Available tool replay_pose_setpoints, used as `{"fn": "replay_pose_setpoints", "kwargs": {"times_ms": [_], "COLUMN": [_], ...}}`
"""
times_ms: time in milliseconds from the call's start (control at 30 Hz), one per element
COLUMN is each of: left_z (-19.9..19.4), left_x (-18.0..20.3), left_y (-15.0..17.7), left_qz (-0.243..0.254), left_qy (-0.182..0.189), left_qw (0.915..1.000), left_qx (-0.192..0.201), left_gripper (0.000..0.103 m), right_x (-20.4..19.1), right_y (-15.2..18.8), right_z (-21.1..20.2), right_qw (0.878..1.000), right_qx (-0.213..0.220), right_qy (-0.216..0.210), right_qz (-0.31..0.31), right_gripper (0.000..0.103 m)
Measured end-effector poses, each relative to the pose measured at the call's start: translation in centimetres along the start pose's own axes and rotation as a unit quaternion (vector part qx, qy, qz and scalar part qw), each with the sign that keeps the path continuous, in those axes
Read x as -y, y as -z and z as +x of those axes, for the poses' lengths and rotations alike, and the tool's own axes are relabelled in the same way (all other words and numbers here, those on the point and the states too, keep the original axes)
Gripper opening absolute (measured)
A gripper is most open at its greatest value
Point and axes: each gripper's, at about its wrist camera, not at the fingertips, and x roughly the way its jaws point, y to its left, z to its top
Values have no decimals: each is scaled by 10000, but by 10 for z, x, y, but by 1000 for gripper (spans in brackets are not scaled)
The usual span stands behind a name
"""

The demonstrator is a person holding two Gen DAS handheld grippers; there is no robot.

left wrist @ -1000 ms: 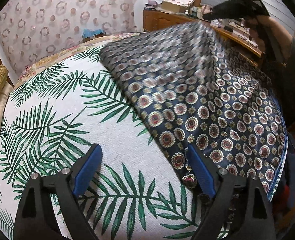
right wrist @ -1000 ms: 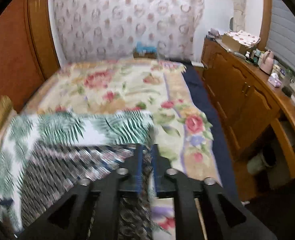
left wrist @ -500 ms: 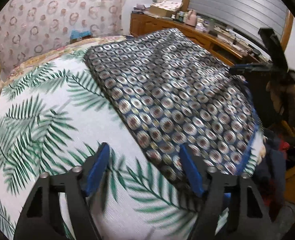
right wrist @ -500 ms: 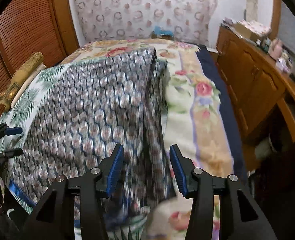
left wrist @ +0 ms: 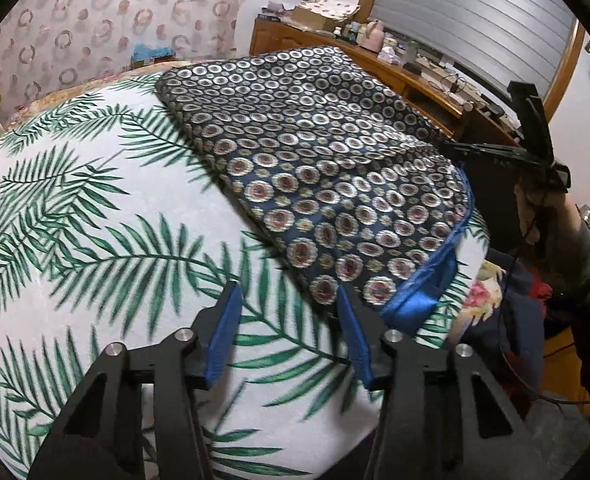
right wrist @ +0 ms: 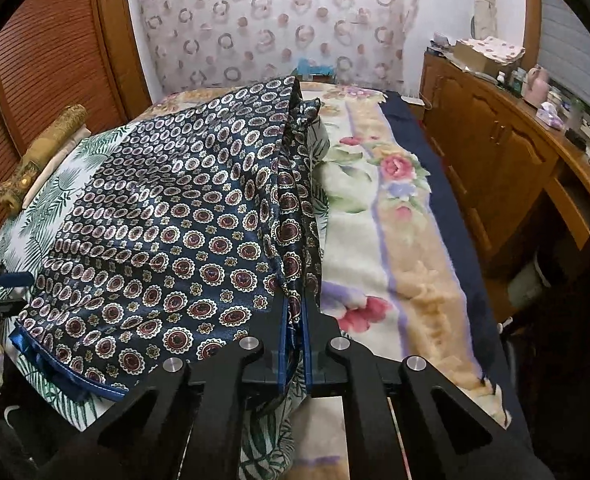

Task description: Fold small clothes

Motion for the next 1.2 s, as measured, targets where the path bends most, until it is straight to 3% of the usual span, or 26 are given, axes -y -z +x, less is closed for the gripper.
{"fn": "replay_pose_setpoints", "kwargs": {"times_ms": [100,200,367,400,433,500,667,867,1200], "left_z": [2,3,6,7,7,7,-18,-32,-33], "left_x": [4,6,16,19,22,24,33,46,42], "left_y": [0,0,1,1,0,-4,-37,-80,-101], "left_qz": [-32,-153,-56,-18,-20,-31,-65,138,98], "left_qy": [111,305,363,383,419,444,725,698,616], "left_qw": [9999,9994,9993,9992,9991,9990,9967,9949,9942], "left_qx": [12,16,-33,-72,-94,-87,367,713,875], "left_gripper": [49,49,32,21,9,4,4,4,4], "right_x": [-4,-12,-24,-29,-33,-40,-69,-111,-134], "right_y": [4,8,14,16,17,20,30,46,70], "right_z": [-8,-9,-24,-29,-35,-41,-53,-66,-52], "right_qw": [10000,9997,9973,9970,9969,9970,9960,9900,9843], "right_qx": [77,162,563,625,690,729,703,631,127], "right_qy": [-8,135,426,400,291,143,-276,-772,-545], "right_qz": [-35,-76,-216,-227,-229,-239,-474,-1000,-1677], "right_gripper": [6,19,51,53,54,55,61,70,70]}}
